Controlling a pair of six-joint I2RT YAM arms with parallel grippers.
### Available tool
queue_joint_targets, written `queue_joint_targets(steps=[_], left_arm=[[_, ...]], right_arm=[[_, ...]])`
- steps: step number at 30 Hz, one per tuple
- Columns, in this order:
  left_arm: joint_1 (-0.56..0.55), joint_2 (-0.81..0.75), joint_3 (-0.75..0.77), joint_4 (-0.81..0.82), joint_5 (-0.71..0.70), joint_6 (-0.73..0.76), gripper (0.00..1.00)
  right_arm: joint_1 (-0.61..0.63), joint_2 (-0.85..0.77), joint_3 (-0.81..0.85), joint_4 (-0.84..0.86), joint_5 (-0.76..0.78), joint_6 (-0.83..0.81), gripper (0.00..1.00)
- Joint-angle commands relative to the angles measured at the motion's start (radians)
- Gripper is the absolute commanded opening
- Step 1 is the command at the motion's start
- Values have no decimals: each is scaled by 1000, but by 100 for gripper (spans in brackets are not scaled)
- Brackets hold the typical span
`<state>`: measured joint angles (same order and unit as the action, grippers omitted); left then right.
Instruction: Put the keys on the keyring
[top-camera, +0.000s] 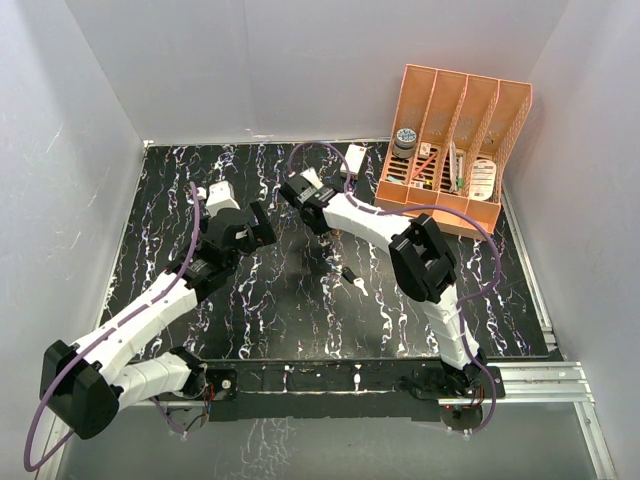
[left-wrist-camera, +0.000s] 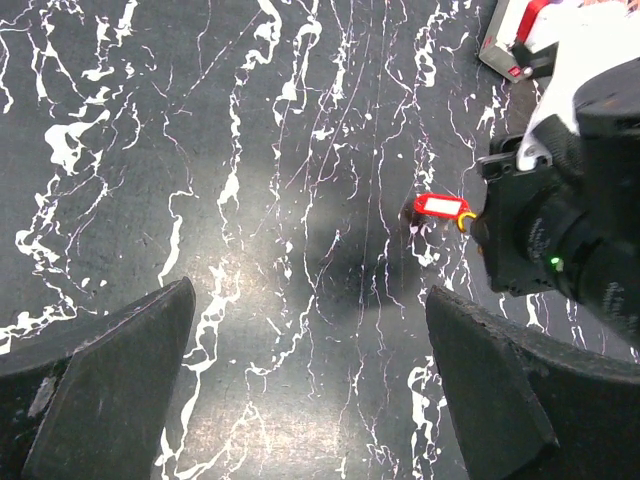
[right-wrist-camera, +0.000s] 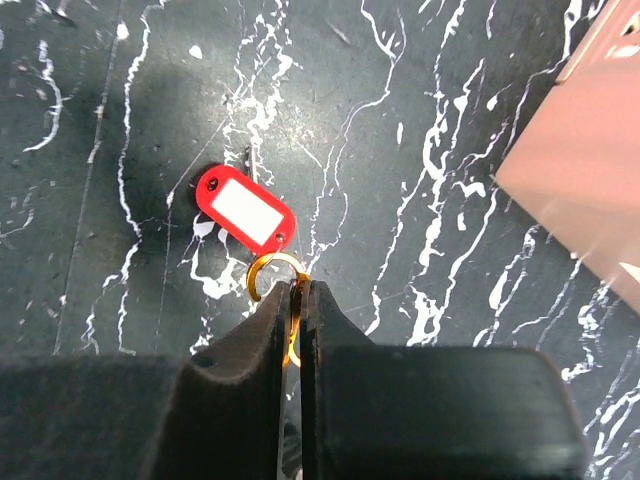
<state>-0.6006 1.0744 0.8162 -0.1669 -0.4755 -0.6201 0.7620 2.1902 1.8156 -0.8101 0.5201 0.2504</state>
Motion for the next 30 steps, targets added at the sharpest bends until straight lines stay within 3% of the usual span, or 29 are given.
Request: queue_joint_targets(steps=[1, 10, 30], left_arm=[[6, -39, 31, -29, -28, 17, 99], [7, -60, 19, -16, -1, 20, 99], [6, -45, -47, 102, 168, 45, 99]], right_arm=[[1, -53, 164, -134, -7, -65, 0], [-17, -74, 301, -305, -40, -112, 0], [-30, -202, 203, -341, -80, -95, 0]])
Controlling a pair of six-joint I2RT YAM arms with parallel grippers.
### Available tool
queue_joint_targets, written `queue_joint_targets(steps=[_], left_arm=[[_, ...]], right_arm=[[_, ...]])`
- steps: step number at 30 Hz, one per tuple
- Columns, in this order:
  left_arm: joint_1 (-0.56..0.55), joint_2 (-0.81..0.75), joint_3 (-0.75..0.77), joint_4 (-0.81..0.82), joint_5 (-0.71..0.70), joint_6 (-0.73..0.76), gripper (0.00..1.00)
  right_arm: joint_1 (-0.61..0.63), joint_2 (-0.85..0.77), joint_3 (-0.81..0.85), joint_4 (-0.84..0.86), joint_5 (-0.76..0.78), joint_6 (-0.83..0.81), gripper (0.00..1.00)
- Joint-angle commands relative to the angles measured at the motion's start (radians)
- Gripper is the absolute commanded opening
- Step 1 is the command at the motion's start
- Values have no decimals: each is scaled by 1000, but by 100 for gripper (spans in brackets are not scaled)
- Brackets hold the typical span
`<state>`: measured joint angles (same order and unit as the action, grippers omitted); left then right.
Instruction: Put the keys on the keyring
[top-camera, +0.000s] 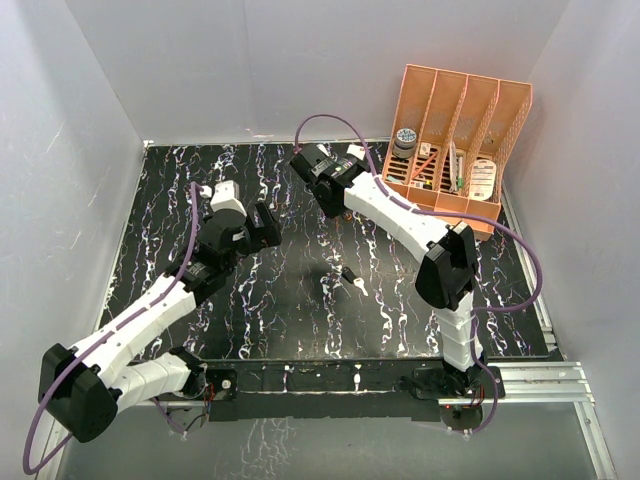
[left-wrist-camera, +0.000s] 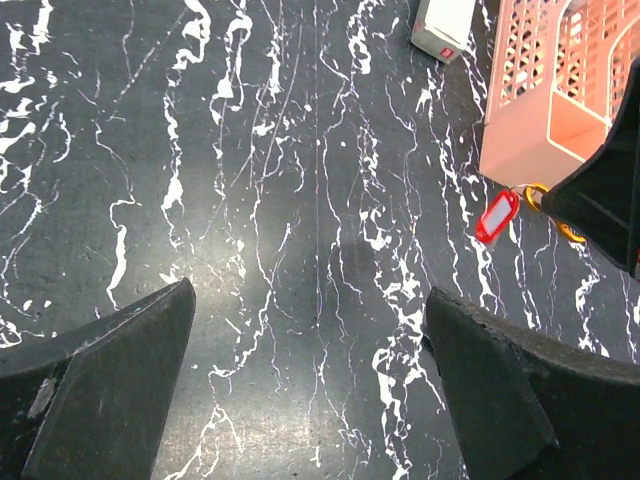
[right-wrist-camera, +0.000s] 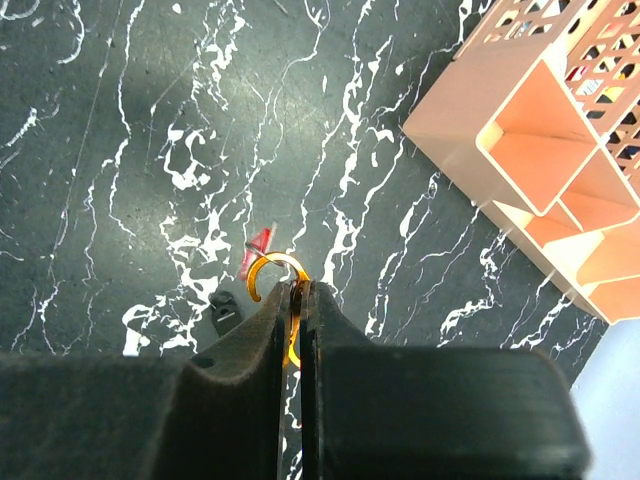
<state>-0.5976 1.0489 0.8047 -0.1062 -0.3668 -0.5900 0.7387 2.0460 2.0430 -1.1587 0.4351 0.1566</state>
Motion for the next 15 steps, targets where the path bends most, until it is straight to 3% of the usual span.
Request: queue_joint_targets(steps=[1, 15], left_arm=[[4, -24, -45, 48, 69, 12, 99], [-38, -57, -168, 133, 165, -82, 95]], right_arm=[[-7, -61, -30, 11, 2, 0, 0], [-26, -98, -91, 40, -61, 11, 0]])
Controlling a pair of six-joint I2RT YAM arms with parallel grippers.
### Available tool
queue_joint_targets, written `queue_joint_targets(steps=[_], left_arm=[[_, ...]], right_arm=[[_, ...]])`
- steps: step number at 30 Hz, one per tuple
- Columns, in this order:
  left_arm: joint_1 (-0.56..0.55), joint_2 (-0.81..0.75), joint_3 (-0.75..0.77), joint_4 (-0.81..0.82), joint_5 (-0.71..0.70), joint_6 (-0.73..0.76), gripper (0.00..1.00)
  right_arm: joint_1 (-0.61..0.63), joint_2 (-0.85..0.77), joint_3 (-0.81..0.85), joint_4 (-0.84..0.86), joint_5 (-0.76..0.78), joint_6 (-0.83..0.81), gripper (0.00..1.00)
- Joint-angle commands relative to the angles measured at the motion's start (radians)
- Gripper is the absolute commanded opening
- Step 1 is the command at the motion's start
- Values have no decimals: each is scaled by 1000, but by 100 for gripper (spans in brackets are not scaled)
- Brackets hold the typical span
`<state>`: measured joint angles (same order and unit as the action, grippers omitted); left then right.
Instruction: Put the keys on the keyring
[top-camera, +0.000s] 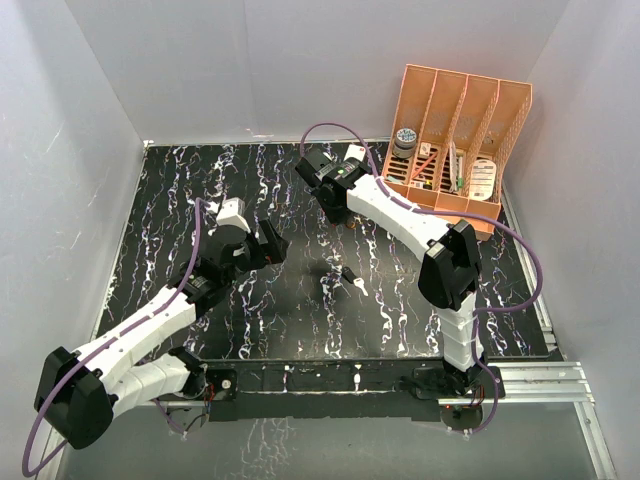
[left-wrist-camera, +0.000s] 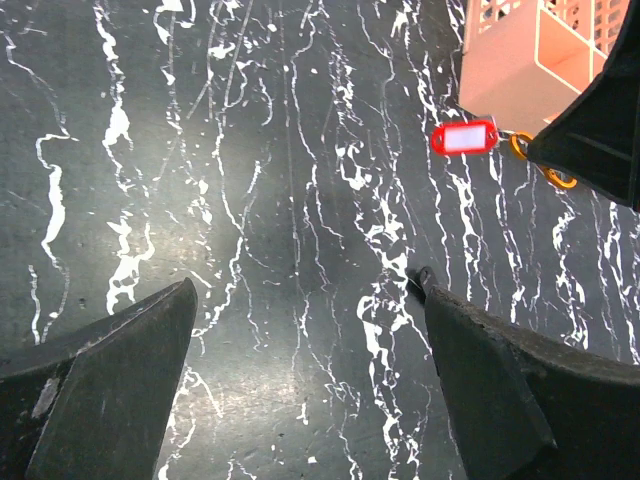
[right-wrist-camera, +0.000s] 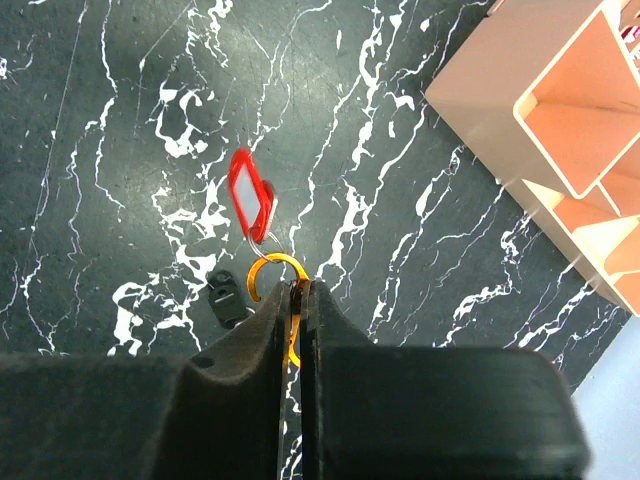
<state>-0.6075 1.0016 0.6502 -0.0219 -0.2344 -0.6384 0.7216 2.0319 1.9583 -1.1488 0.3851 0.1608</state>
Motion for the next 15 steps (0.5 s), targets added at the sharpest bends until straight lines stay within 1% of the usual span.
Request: queue_joint_targets(steps=[1, 7, 15], left_arm=[[-37, -1, -15, 53, 30, -38, 95], [-117, 70, 4, 72, -10, -55, 95], [-238, 169, 36, 77, -100, -74, 95]], right_arm=[[-10, -86, -8, 30, -12, 5, 0], [-16, -104, -21, 40, -18, 3, 0], [-23, -123, -49, 56, -24, 3, 0]])
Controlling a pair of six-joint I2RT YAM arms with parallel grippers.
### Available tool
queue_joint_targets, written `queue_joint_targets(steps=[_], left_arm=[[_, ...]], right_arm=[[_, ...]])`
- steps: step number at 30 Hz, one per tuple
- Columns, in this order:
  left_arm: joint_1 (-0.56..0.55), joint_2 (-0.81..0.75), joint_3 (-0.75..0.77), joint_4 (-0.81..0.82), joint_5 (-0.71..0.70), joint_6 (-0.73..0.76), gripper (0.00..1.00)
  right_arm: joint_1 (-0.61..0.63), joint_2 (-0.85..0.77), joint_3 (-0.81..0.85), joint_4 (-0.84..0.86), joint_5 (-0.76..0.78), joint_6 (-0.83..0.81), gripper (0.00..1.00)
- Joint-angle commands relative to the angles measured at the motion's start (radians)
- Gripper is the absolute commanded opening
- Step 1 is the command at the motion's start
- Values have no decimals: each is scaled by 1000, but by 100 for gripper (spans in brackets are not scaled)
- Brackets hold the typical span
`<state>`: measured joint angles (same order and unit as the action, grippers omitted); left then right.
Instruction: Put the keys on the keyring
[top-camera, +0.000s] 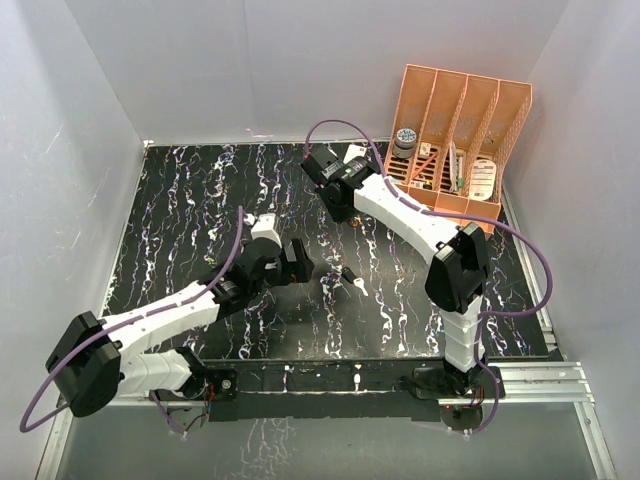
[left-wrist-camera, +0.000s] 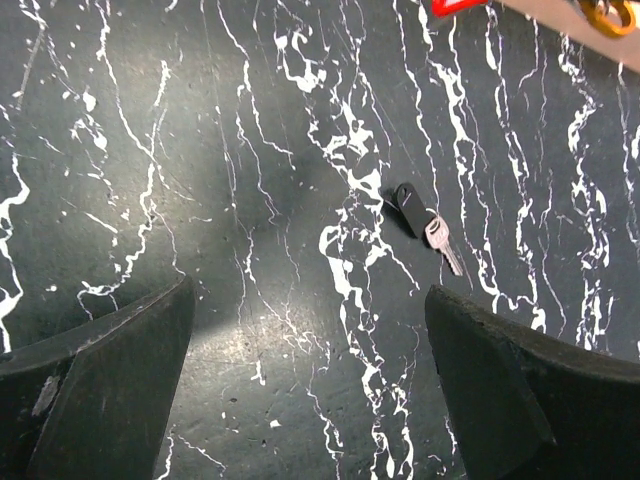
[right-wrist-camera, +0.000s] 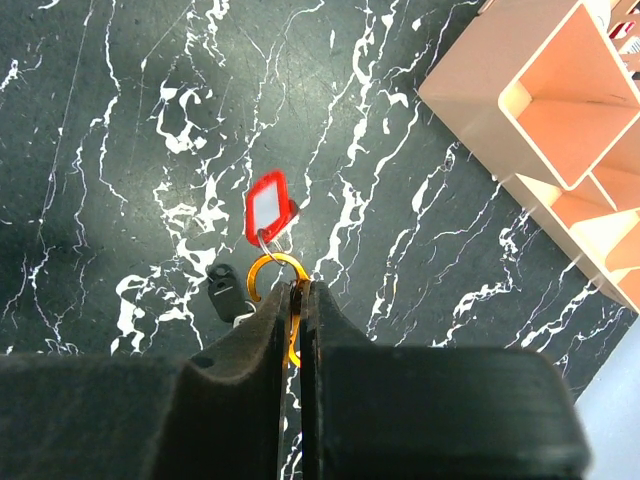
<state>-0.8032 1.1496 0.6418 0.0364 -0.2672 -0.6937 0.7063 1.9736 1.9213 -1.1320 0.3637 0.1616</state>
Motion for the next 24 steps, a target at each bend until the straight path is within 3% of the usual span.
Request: queue_joint_targets(steps=[1, 12, 19, 24], left_arm=[[-52, 29, 47, 17, -77, -23, 95], [-169, 176, 116, 0, -213, -42, 92], [-264, 325, 203, -8, -337, -37, 80], [-338, 425, 259, 38, -422, 24, 64]], right_arm=[[-9, -66, -16, 42, -4, 2, 0], [-18, -79, -29, 58, -9, 2, 0], [-22, -77, -29, 70, -18, 6, 0], [-26, -81, -37, 81, -27, 6, 0]])
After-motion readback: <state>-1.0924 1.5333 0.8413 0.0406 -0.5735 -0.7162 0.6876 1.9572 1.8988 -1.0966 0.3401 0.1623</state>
